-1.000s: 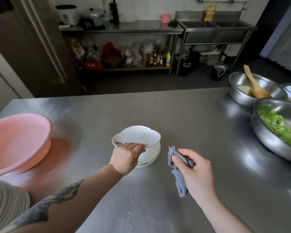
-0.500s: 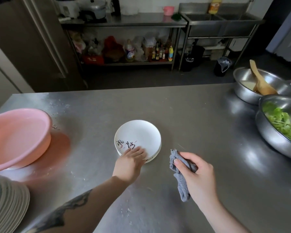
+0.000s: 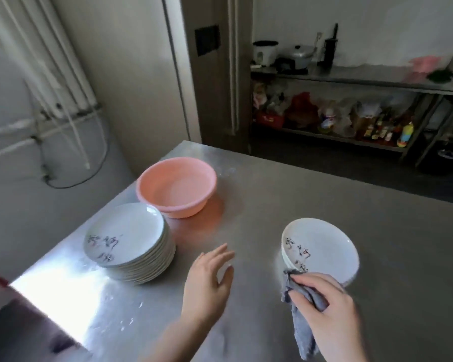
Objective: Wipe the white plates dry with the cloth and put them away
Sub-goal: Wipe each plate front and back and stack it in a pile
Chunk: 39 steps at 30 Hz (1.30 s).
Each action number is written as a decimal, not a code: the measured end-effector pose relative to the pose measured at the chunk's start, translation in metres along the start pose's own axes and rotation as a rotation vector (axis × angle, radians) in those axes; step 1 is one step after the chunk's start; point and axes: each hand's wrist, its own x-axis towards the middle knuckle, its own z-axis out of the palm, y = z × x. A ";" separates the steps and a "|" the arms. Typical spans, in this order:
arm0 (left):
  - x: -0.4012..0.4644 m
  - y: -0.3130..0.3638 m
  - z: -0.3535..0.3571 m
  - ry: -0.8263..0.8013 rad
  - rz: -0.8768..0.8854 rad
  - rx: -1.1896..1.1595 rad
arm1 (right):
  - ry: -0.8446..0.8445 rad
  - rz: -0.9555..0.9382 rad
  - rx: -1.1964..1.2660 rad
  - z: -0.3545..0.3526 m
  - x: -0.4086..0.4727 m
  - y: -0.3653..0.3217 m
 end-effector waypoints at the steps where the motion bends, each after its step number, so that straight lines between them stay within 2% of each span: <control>1: -0.004 -0.009 -0.021 0.061 -0.032 0.017 | -0.044 -0.032 -0.003 0.013 0.003 -0.007; 4: -0.014 -0.044 -0.080 0.229 -0.101 0.080 | -0.127 -0.087 0.030 0.055 0.006 -0.028; 9: -0.015 -0.116 -0.160 0.469 -0.361 0.197 | -0.169 -0.158 0.084 0.118 -0.007 -0.063; 11: -0.004 -0.142 -0.180 0.510 -0.461 0.148 | -0.163 -0.174 0.102 0.140 -0.007 -0.075; 15: 0.021 -0.180 -0.201 0.371 -0.567 0.011 | -0.163 -0.127 0.119 0.186 -0.003 -0.099; 22: 0.052 -0.222 -0.211 0.197 -0.531 -0.065 | -0.058 -0.056 0.117 0.247 -0.004 -0.140; 32: 0.062 -0.226 -0.214 0.145 -0.469 0.019 | -0.018 0.086 0.135 0.268 -0.012 -0.153; 39: 0.065 -0.225 -0.218 0.148 -0.508 -0.015 | 0.009 0.099 0.155 0.273 -0.015 -0.156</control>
